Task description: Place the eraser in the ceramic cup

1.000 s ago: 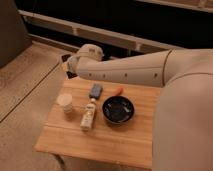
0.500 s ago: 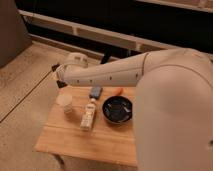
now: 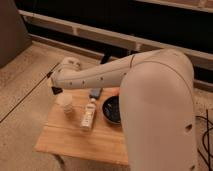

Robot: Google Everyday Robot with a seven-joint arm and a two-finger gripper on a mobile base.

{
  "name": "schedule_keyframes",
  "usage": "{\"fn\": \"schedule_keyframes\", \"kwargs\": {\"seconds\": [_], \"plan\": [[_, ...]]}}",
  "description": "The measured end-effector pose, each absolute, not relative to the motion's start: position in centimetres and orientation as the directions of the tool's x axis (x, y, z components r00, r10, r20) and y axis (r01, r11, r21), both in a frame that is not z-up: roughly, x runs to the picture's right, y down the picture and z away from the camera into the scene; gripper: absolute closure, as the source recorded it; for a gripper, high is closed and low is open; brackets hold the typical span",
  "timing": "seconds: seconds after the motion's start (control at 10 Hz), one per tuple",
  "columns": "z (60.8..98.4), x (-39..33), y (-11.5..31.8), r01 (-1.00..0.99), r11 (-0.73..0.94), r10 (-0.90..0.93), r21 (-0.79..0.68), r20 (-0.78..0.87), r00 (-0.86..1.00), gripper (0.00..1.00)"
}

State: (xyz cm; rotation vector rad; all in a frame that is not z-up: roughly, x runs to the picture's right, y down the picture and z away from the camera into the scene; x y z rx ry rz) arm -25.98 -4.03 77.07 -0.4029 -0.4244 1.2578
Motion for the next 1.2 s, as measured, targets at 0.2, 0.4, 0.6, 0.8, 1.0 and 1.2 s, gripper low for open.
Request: {"fn": "schedule_keyframes", "kwargs": {"seconds": [0.2,0.4,0.6,0.8,1.0,1.2], "plan": [[76.4,-24.5,-4.2,-0.832,0.218,0.975,-0.510,0.076,0.209,1.00],[76.2,-23.3,-3.7,-0.845,0.180,0.983,-0.504,0.058,0.175,1.00],[77.3,-22.6,-2.4,-0.858,0.154,0.986,-0.490,0.021,0.165,1.00],[78.6,-22.7,-0.7,-0.866,0.151,0.983,-0.477,-0.018,0.181,1.00],[79.6,-23.5,0.3,-0.867,0.170,0.976,-0.469,-0.040,0.213,1.00],[80.0,-24.1,0.1,-0.866,0.183,0.973,-0.466,-0.043,0.228,1.00]]}}
